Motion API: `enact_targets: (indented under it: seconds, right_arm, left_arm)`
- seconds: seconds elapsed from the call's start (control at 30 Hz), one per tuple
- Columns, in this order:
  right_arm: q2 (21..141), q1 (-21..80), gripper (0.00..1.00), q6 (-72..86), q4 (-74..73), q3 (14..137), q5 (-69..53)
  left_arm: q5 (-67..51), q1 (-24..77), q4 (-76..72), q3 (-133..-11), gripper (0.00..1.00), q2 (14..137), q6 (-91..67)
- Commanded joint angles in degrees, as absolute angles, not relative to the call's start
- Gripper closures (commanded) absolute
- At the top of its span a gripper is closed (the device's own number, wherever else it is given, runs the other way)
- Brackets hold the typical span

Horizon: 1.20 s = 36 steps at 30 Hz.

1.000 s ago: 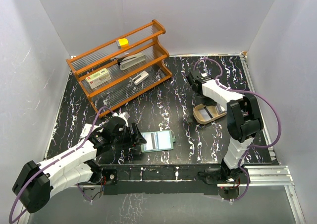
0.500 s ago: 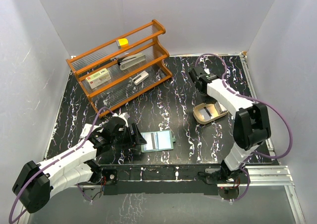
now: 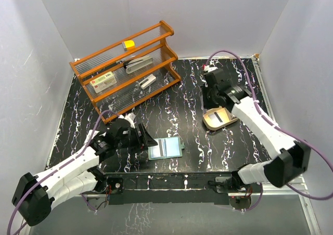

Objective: Put the credit cards into the card holder
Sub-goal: Pick up the credit card from the storage box, then insert the credit card into the card holder.

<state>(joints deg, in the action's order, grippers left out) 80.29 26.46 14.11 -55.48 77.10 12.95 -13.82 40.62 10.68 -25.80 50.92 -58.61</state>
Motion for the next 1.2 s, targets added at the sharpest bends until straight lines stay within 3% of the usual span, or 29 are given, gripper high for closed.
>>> enact_targets:
  seconds: [0.0, 0.37, 0.6, 0.83, 0.97, 1.07, 1.17]
  right_arm:
    - [72.8, 26.8, 1.00, 24.6, -39.9, 70.6, -8.0]
    - [61.2, 27.5, 1.00, 55.1, 0.9, 48.9, -39.8]
    - [58.9, 27.6, 1.00, 59.4, 6.3, 44.2, -47.0]
    - [59.7, 27.8, 1.00, 59.2, 8.5, 42.1, -50.0]
    - [59.8, 27.9, 1.00, 58.8, 8.2, 41.2, -50.2]
    - [59.9, 27.9, 0.99, 58.7, 8.0, 40.5, -50.0]
    - [60.6, 27.9, 0.94, 57.3, 5.9, 40.5, -49.4]
  left_arm:
    - [-16.2, 40.6, 10.6, -30.3, 0.37, 48.0, -62.7]
    - [-14.4, 40.6, 0.4, -33.0, 0.49, 43.0, -71.7]
    - [-17.7, 40.6, -14.2, -32.2, 0.56, 45.7, -74.6]
    - [-19.8, 40.6, -19.8, -33.6, 0.56, 50.3, -74.1]
    - [-19.5, 40.6, -20.6, -33.3, 0.75, 50.9, -74.1]
    - [-18.8, 40.6, -20.2, -32.6, 1.00, 50.8, -73.7]
    - [-17.5, 40.6, -19.4, -31.3, 1.00, 50.2, -73.1]
